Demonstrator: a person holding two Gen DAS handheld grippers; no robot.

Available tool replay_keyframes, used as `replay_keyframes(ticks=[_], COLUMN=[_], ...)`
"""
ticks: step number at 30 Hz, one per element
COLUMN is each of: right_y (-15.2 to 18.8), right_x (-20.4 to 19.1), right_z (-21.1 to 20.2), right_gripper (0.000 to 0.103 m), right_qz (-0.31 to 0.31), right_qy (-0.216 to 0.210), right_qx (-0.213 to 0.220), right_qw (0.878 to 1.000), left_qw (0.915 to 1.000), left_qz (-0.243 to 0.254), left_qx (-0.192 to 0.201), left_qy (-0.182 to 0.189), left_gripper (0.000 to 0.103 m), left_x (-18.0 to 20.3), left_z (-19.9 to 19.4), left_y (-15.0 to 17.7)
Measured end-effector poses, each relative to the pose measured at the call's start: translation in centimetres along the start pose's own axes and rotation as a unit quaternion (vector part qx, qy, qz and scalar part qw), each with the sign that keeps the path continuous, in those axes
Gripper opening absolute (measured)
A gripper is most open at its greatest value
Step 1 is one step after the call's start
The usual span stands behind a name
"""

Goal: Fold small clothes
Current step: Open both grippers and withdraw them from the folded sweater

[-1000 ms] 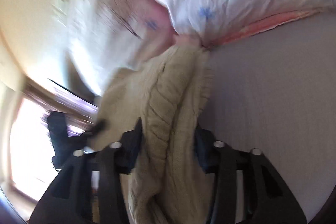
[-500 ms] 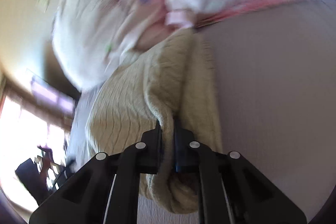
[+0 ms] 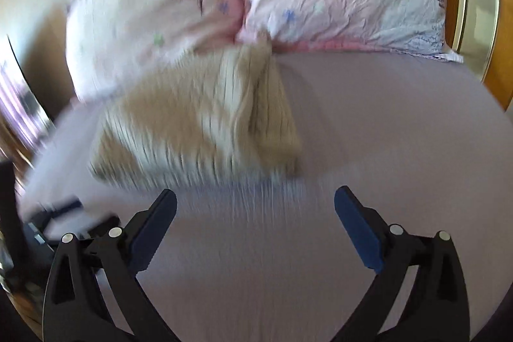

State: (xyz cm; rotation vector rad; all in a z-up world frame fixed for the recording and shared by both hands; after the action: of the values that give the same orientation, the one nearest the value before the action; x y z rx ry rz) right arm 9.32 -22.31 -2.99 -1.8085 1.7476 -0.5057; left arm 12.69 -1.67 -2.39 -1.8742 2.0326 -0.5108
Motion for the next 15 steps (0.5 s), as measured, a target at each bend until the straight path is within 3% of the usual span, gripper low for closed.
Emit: replay_keyframes(ticks=[7,15], right_y=[0.9,1.9], right_x=[-0.9,-1.3], right_z=[2.6,1.9], right_gripper=[0.102,0.102], right_qz=[-0.018,-0.014], right_qy=[0.045,0.053], right_qx=[-0.051,-0.035], right_qw=[0.998,0.998], left_qw=[1.0000,1.0000], left_qz=[0.002,0.003], left_qx=[0.002,0.002], left_qy=[-0.006,-0.006], left_gripper=[0.101,0.101], left_x=[-0.2,-0.3], left_z=[0.1,0.1], left_y=[0.1,0.1])
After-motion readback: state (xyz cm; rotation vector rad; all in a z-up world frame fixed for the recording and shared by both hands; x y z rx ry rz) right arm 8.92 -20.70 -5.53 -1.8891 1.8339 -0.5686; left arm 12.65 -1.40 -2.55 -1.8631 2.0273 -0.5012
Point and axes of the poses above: each gripper's, at about its wrist camera, not at the fingertips, and z roughly the way its jaws point, x to its right, y to its underside, the point moved 2 cm from there along z, roughly the way its jaws point, and after that the axes turned 7 degrees about -x, right-handed, at the moved point
